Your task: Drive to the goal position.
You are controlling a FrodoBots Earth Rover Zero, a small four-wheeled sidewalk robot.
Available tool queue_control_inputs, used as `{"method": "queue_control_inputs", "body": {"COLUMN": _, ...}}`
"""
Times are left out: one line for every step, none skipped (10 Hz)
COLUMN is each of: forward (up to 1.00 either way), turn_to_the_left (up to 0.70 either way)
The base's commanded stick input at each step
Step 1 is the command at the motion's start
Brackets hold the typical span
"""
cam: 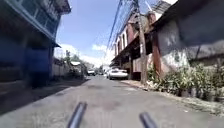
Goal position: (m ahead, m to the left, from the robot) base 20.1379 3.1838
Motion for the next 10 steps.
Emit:
{"method": "queue_control_inputs", "body": {"forward": 1.00, "turn_to_the_left": 0.00}}
{"method": "queue_control_inputs", "body": {"forward": 1.00, "turn_to_the_left": 0.00}}
{"method": "queue_control_inputs", "body": {"forward": 1.00, "turn_to_the_left": -0.02}}
{"method": "queue_control_inputs", "body": {"forward": 1.00, "turn_to_the_left": -0.02}}
{"method": "queue_control_inputs", "body": {"forward": 1.00, "turn_to_the_left": -0.02}}
{"method": "queue_control_inputs", "body": {"forward": 1.00, "turn_to_the_left": -0.02}}
{"method": "queue_control_inputs", "body": {"forward": 1.00, "turn_to_the_left": -0.02}}
{"method": "queue_control_inputs", "body": {"forward": 1.00, "turn_to_the_left": -0.03}}
{"method": "queue_control_inputs", "body": {"forward": 1.00, "turn_to_the_left": -0.22}}
{"method": "queue_control_inputs", "body": {"forward": 1.00, "turn_to_the_left": -0.38}}
